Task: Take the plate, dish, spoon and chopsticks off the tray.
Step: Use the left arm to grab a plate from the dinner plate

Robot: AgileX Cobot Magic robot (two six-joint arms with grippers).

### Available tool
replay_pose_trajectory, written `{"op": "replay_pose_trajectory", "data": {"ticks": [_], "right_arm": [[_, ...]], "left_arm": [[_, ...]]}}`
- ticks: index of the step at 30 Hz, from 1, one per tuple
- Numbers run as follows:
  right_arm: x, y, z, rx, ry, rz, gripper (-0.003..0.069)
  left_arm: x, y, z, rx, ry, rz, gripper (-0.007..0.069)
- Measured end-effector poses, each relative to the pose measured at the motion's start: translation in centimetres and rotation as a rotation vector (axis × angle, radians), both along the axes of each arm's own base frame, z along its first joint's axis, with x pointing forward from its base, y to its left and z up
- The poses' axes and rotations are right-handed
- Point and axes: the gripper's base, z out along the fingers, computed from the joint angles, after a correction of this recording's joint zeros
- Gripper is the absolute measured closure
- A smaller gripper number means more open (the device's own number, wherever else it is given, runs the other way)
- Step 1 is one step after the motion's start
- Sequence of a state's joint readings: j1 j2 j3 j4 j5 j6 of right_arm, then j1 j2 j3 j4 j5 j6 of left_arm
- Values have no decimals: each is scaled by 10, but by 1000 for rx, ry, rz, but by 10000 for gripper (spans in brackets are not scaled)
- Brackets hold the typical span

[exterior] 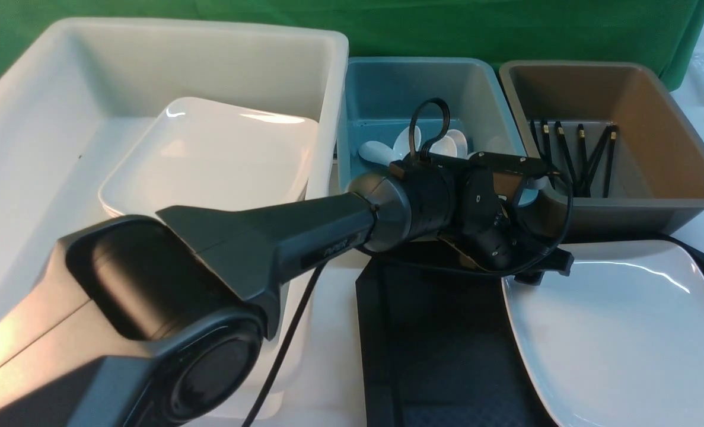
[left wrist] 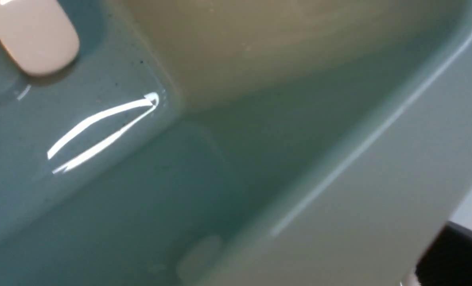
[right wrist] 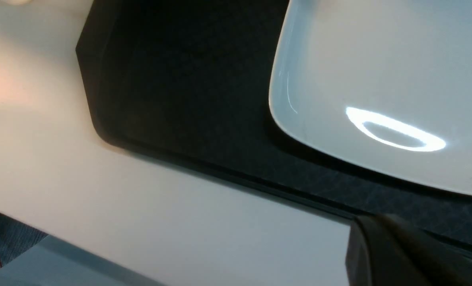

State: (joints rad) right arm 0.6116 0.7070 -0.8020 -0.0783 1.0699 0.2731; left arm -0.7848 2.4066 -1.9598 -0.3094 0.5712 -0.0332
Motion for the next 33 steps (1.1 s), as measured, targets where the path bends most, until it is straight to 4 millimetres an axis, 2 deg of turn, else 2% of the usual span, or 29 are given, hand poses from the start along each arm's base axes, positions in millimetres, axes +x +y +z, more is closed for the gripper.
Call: {"op": "replay_pose_trajectory", "data": {"ticks": [3, 9, 11, 13, 17, 19, 23, 24, 29, 33], "right_arm": [[0, 0, 0, 1, -2, 1, 637], [1, -1, 0, -7, -7, 0, 637], [1, -2, 0, -19, -17, -2, 637], [2, -2, 1, -29, -28, -4, 637], [3, -3, 10, -16, -57, -7, 637], [3, -3, 22, 8, -95, -8, 637], [2, -3, 38, 40, -141, -9, 637], [1, -4, 49, 62, -175, -10, 636], [-1, -6, 66, 95, -226, -11, 635], [-1, -6, 72, 107, -246, -12, 634]], "left_arm": [[1, 1, 1, -21, 26, 24, 431], [-4, 4, 19, -17, 48, 11, 455], [-6, 6, 31, -12, 42, -1, 477], [-11, 10, 55, -6, 16, -30, 512], [-19, 19, 91, 10, -34, -77, 557], [-25, 27, 115, 25, -61, -104, 575], [-34, 36, 140, 34, -89, -135, 589], [-39, 41, 155, 39, -115, -154, 594], [-51, 54, 185, 43, -162, -179, 595], [-58, 63, 206, 44, -206, -182, 595]]}}
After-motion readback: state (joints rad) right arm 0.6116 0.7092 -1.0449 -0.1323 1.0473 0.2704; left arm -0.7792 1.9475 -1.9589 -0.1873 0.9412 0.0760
